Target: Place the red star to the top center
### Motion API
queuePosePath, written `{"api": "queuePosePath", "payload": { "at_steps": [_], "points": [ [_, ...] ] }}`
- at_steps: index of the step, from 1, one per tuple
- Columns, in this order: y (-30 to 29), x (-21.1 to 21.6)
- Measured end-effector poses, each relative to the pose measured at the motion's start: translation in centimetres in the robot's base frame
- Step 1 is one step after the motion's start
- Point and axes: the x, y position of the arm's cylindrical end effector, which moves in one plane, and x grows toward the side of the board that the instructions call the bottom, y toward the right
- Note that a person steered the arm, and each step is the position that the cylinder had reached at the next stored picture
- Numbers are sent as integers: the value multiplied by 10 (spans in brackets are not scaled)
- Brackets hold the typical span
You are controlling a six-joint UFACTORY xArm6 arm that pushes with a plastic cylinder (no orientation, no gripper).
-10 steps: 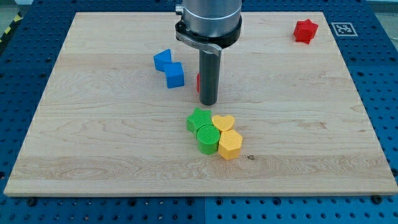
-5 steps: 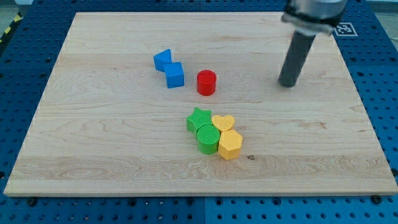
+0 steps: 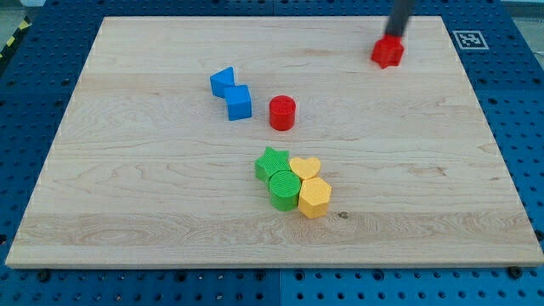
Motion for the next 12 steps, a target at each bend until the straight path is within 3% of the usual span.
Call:
{"api": "queuePosePath", "payload": {
  "at_steps": [1, 3, 4, 5, 6, 8, 9, 10, 11, 12],
  "points": [
    [-30, 0],
    [56, -33],
    [72, 5],
    [25, 64],
    [-21, 91],
    [96, 29],
    [100, 4],
    [28, 26],
    [-72, 79],
    [-77, 66]
  ]
}}
